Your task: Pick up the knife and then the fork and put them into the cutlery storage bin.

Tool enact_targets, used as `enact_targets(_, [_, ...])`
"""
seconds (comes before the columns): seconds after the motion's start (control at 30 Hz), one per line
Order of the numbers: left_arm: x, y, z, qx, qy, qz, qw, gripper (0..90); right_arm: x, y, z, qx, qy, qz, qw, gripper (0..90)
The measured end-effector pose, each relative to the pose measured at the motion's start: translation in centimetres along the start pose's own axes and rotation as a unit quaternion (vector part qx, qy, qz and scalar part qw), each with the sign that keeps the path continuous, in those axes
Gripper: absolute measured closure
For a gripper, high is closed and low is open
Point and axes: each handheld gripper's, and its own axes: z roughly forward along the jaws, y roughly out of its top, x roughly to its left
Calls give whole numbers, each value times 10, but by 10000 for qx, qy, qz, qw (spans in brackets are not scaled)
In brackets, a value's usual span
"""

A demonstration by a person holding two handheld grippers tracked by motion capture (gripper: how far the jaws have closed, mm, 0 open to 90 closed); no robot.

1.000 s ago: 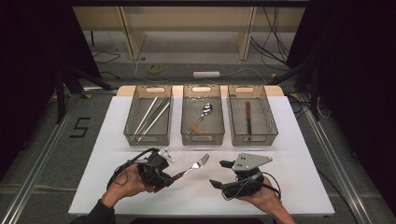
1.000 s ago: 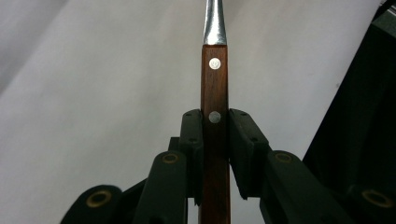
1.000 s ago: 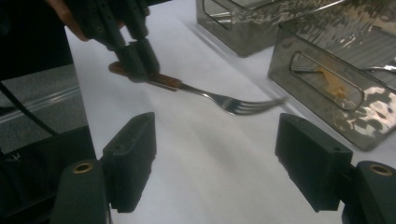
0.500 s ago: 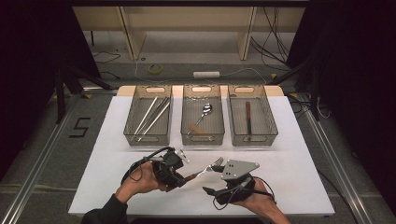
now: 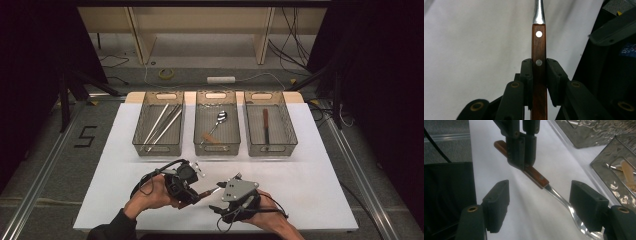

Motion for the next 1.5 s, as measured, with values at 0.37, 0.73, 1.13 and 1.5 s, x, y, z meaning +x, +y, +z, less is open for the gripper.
enact_targets(0.37, [-8,4,2,110,-135,89,9998,757,6,2,14,246,-82,-460,9986,379])
enact_targets(0.73, [-17,9,0,125,-306,199,9993,757,12,3,23,391,-33,-845,9956,492])
enact_targets(1.13, [-16,9,1,190,-330,247,9990,756,19,2,25,535,-90,-1372,9891,675])
enact_targets(1.5, [-16,8,-7,-41,-426,320,9986,754,22,2,22,691,-126,-2055,9761,769])
